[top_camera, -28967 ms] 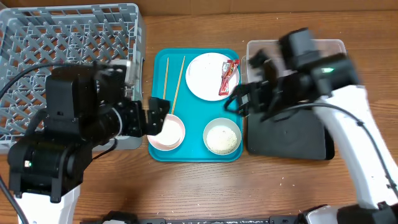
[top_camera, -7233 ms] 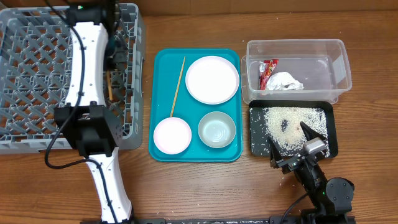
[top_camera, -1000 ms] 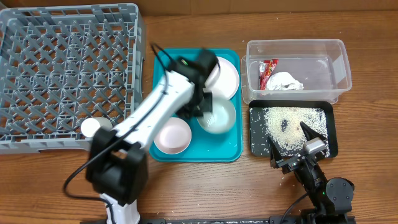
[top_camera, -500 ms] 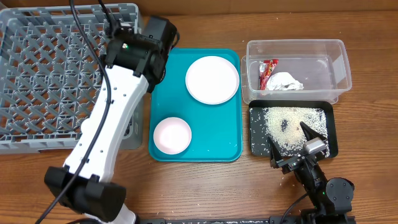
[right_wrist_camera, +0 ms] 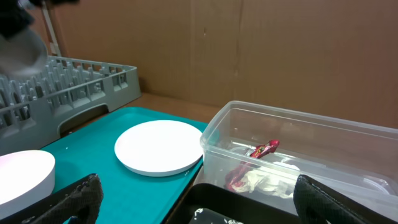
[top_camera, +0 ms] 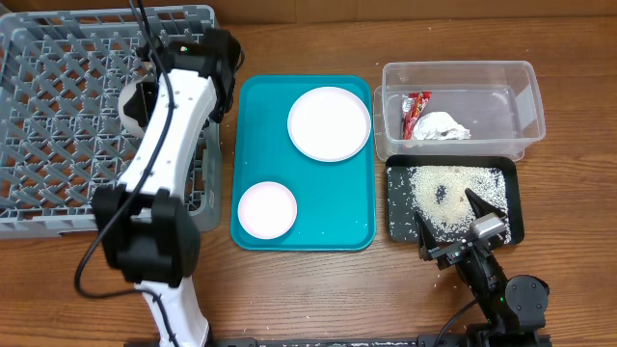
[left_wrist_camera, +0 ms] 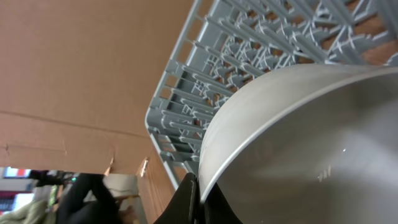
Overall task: Sort waste into correct bins and load items into the dishwasher
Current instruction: 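Carry the teal bowl to the rack and set it in with the left gripper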
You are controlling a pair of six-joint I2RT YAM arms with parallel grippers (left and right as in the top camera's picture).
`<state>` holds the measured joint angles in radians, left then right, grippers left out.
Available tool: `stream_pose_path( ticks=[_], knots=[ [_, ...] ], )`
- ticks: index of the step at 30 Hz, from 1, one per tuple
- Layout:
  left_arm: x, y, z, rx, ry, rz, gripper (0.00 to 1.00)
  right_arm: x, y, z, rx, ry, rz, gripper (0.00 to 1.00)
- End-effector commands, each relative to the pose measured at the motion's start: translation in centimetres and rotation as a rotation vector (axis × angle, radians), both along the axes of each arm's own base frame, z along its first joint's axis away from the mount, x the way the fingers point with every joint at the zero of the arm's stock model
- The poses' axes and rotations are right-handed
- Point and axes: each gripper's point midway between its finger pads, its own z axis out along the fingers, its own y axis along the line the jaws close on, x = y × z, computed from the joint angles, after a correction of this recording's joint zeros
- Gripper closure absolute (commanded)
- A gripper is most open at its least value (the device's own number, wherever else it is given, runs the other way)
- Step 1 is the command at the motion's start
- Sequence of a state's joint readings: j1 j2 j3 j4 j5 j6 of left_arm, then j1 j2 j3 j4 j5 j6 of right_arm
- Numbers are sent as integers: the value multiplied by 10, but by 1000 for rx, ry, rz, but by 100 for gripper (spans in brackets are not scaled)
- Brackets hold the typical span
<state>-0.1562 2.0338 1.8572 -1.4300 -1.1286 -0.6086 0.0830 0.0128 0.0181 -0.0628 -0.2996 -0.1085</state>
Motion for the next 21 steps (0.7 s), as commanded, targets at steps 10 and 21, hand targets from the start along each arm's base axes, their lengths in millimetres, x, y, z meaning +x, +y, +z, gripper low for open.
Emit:
stream_pose_path(
  ticks=[10, 21],
  knots=[
    [13, -5, -39, 85, 80, -4, 96, 0, -1, -2, 4, -3, -4, 1],
    [-1, -38, -59, -49, 165, -32, 95, 0, -1, -2, 4, -3, -4, 0]
  ],
)
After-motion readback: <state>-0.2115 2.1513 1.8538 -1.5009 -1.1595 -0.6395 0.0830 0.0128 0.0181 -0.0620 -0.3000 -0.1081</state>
